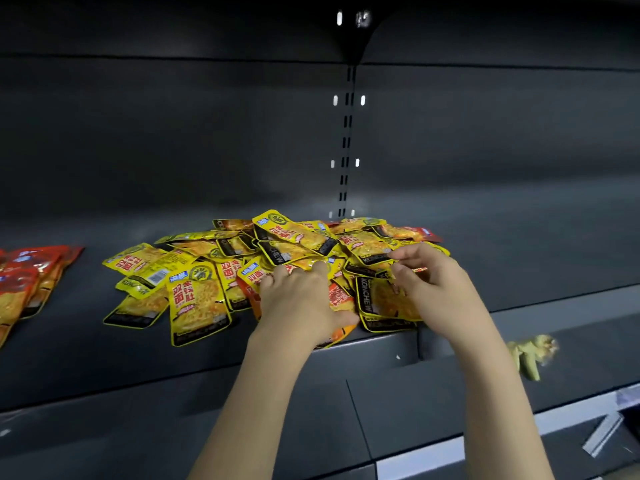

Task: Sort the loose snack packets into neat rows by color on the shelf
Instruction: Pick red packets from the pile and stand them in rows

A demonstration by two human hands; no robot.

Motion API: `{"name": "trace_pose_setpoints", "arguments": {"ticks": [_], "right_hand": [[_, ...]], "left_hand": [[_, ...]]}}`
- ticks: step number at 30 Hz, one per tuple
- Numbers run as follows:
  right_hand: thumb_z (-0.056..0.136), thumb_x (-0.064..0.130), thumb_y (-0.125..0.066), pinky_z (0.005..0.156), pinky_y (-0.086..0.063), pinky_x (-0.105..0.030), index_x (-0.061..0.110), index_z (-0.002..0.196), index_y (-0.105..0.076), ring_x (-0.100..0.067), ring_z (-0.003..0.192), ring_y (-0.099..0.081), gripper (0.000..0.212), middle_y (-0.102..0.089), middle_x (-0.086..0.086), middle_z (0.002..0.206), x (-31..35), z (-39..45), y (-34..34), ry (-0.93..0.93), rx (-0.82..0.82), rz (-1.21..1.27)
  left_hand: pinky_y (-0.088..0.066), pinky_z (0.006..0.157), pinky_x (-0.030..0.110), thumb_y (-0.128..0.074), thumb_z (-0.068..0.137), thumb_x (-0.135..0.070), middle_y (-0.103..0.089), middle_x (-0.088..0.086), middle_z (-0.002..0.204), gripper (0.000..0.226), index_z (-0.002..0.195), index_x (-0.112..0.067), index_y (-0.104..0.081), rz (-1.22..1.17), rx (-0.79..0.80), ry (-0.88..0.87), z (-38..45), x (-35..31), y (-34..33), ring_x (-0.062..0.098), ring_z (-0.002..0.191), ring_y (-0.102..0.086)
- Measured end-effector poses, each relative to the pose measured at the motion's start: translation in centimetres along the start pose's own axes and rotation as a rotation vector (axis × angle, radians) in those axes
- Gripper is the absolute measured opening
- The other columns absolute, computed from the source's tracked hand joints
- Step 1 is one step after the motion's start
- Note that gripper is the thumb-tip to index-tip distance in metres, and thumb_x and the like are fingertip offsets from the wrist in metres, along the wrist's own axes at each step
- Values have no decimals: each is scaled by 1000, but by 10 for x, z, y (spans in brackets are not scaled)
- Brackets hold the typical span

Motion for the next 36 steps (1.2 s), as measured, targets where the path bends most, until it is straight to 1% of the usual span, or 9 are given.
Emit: {"name": "trace_pose_setpoints", "arguments": {"ticks": [5,8,11,15,17,23,28,32,36], "right_hand": [[93,15,-55,68,-41,-26,30,93,-59,-21,79,-59,15,-59,15,84,-3,3,2,-8,-4,-7],[93,15,-54,65,-40,-23,28,95,-59,-18,82,-59,14,-58,16,85,-4,6,-3,-12,20,-39],[93,15,-54,63,-39,-23,31,91,-57,-19,79,-59,16,-59,14,85,-6,10,-9,-6,43,-52],[94,18,-53,66,-39,-24,29,91,-58,-13,77,-55,13,-57,16,82,5,29,-19,1,106,-91],[94,16,-52,60,-37,-22,24,95,-60,-9,74,-53,11,-56,14,80,19,47,-21,12,131,-137],[91,5,-39,89,-47,-30,8,109,-65,-27,108,-57,32,-62,-9,116,12,117,-21,-121,171,-411],[89,7,-48,95,-48,-39,4,123,-58,-32,114,-55,36,-57,-15,127,-19,153,-32,-201,360,-777],[82,19,-41,102,-42,-46,26,143,-36,-34,126,-44,61,-40,-8,146,-61,159,-40,-228,519,-1039],[83,2,-38,106,-29,-48,28,151,-12,-37,136,-33,78,-31,-10,152,-64,145,-43,-255,590,-1089]], "left_hand": [[-37,87,35,-66,70,-65,-59,0,104,56,95,-16,-53,-121,45,108,-2,8,4,25,110,-54],[-42,90,35,-69,69,-64,-60,1,116,50,94,-22,-55,-180,36,143,-7,12,8,23,111,-54],[-45,86,34,-73,69,-57,-60,3,119,47,73,-26,-38,-235,28,147,-14,17,17,23,110,-55],[-51,81,33,-75,73,-45,-66,2,88,38,101,-25,-58,-318,-71,194,-18,40,40,21,85,-64],[-54,75,35,-76,74,-42,-61,-2,73,31,96,-27,-58,-377,-176,211,-21,53,57,20,70,-63],[-36,55,29,-79,72,-36,-54,-4,69,27,87,-25,-59,-571,-396,187,-31,75,77,21,64,-51],[-41,52,28,-82,68,-33,-65,4,79,33,81,-26,-52,-856,-630,227,-47,100,97,22,61,-60],[-49,54,28,-80,73,-26,-69,0,86,29,89,-21,-55,-1023,-734,229,-54,108,105,17,68,-67],[-47,43,18,-74,79,-16,-70,-7,84,23,96,-18,-58,-1215,-681,251,-46,112,88,4,55,-65]]}}
Point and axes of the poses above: each hand's wrist, its own z-axis towards the middle knuckle, its own y-axis out of the back of the hand, x = y × z, the point moved 10 cm from there along z, towards the middle knuckle
